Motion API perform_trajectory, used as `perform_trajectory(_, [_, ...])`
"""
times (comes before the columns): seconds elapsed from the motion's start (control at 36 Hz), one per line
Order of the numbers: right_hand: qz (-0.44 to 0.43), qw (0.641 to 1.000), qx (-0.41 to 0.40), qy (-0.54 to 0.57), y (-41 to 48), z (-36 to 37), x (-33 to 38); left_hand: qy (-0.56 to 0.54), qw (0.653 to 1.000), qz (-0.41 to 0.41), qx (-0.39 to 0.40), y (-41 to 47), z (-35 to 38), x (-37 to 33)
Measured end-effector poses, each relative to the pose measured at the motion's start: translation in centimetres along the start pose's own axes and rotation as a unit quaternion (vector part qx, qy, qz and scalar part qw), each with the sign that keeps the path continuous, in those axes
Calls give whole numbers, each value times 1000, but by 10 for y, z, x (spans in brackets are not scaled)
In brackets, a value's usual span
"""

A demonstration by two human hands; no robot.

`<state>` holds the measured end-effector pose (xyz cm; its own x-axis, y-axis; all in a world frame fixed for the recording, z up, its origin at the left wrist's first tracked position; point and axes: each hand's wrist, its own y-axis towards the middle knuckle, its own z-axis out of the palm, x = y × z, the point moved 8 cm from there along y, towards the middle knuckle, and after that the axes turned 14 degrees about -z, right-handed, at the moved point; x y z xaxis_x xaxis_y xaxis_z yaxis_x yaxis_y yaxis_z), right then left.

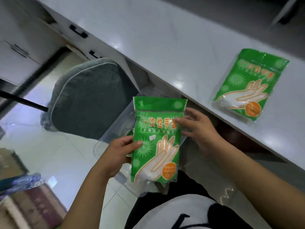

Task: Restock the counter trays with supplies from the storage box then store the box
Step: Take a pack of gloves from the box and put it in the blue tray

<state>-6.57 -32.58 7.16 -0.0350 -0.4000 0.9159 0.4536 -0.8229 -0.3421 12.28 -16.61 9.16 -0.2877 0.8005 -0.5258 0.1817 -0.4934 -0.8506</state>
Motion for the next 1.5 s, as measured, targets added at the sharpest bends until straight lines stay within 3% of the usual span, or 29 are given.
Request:
perform_trajectory(0.08, [-49,999,14,20,-9,0,30,24,1000,19,2,-24,4,-1])
perform_trajectory(0.19, [-71,996,-30,34,-27,-8,50,44,998,51,14,-54,10,1])
perform_trajectory(0.42, [-114,990,-59,66,-98,-3,96,-19,990,124,62,-93,32,20])
perform_trajectory(0.58, [-44,999,-12,-9,-165,-26,71,-101,979,127,123,-93,60,33])
perform_trajectory(0.75, [-18,999,-48,-14,-199,-63,63,-115,980,94,134,-86,108,16])
perform_trajectory(1.06, [-21,990,-139,6,-124,-143,89,-64,977,124,158,-38,179,-83])
perform_trajectory(1.31, [-13,977,-215,6,-22,-234,109,126,981,122,78,62,260,-202])
perform_trajectory(1.5, [40,968,-247,7,20,-258,84,234,969,76,-6,106,279,-222])
